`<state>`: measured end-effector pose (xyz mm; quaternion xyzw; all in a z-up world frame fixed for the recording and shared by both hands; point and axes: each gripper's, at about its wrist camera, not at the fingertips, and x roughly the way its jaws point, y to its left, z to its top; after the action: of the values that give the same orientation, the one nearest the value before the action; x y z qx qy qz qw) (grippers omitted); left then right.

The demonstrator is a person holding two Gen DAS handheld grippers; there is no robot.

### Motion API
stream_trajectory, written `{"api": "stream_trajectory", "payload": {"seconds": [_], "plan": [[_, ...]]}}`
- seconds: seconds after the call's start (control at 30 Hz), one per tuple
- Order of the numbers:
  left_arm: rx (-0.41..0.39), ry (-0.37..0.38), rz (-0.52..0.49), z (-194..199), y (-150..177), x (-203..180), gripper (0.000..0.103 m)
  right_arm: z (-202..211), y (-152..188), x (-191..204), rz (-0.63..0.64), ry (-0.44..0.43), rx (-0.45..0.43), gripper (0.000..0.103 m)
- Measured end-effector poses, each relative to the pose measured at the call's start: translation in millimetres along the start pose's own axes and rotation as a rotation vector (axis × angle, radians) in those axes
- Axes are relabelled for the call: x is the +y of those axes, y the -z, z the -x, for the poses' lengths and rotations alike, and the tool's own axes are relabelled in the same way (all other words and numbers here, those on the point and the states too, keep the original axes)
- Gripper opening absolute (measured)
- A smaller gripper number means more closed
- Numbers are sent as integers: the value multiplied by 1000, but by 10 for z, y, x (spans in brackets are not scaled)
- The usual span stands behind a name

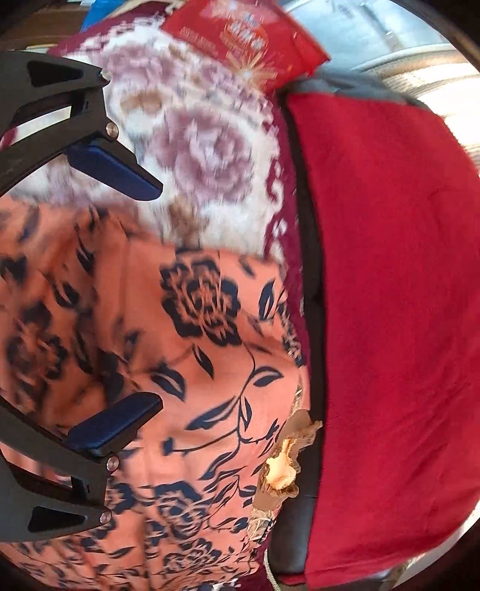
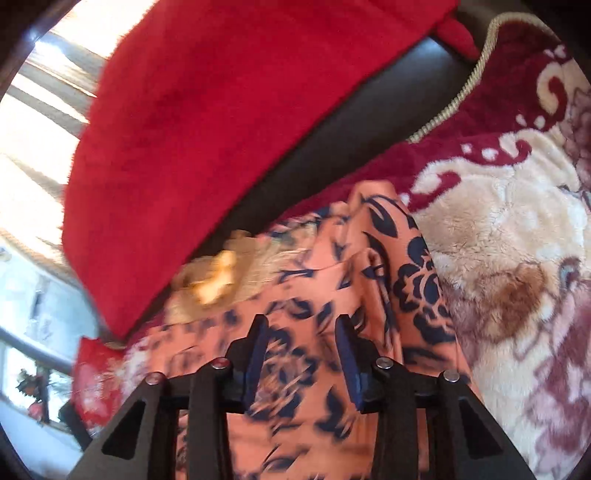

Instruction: Fold small clothes

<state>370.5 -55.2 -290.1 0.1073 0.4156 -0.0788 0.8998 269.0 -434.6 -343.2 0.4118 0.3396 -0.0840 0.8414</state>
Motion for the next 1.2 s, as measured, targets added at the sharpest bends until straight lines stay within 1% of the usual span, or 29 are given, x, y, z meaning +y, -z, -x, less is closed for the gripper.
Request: {"api": "stream_trajectory", "payload": {"seconds": [0.07,0.1,0.17,0.23,0.27,0.3,0.33,0.4,0.47,0.57,0.63,0.7,0.77,0.8,0.83,0.87,0.9,0.93,0.97,1.0,1.03,1.07,1.1,1.17,1.2], "plan": [[-27,1,18,217,136,155,103,257,85,9,27,-10,-39,50],[-34,6,29,296,195,236,103,381,130,7,36,-18,-52,54],[-44,5,50,483,347,439,103,715,249,-17,60,-21,-81,57],[-63,-4,57,663,544,624,103,1012,406,-69,88,-17,-103,61],[-74,-13,66,756,694,737,103,1151,517,-120,96,-17,-109,63],[-80,-19,80,841,871,860,103,1259,609,-183,99,-16,-112,63],[-80,-16,96,903,1032,975,103,1383,729,-257,99,-12,-113,63],[-66,14,145,992,1348,1189,103,1641,1038,-445,97,-6,-106,63],[-20,56,206,1006,1613,1351,103,1808,1252,-570,93,14,-95,63],[63,137,282,939,1936,1473,103,1888,1546,-770,94,64,-44,64],[87,170,309,881,2082,1498,103,1867,1685,-858,94,88,-2,64],[92,194,330,843,2179,1521,103,1818,1804,-863,139,137,21,64],[74,239,341,819,2234,1532,103,1754,1892,-857,182,177,24,64],[81,272,350,796,2254,1525,102,1713,1909,-858,191,190,30,64],[82,302,356,775,2265,1515,95,1653,1928,-865,197,207,42,64],[72,360,358,768,2280,1487,88,1574,1953,-885,203,224,60,64],[65,392,346,760,2280,1463,74,1523,1982,-896,210,237,78,65],[61,414,317,737,2271,1420,59,1475,1998,-880,222,250,86,65],[65,412,287,705,2258,1380,52,1454,2022,-845,241,262,81,65],[69,407,270,688,2243,1352,44,1446,2040,-808,257,255,81,64],[69,410,262,680,2239,1335,43,1445,2057,-783,262,228,91,61],[63,419,260,686,2238,1329,43,1455,2086,-748,262,170,109,55],[59,432,259,706,2234,1342,43,1471,2110,-717,273,144,111,49],[67,481,277,708,2238,1357,43,1516,2155,-695,278,123,93,47],[77,503,297,688,2242,1374,50,1525,2153,-730,252,117,91,47]]}}
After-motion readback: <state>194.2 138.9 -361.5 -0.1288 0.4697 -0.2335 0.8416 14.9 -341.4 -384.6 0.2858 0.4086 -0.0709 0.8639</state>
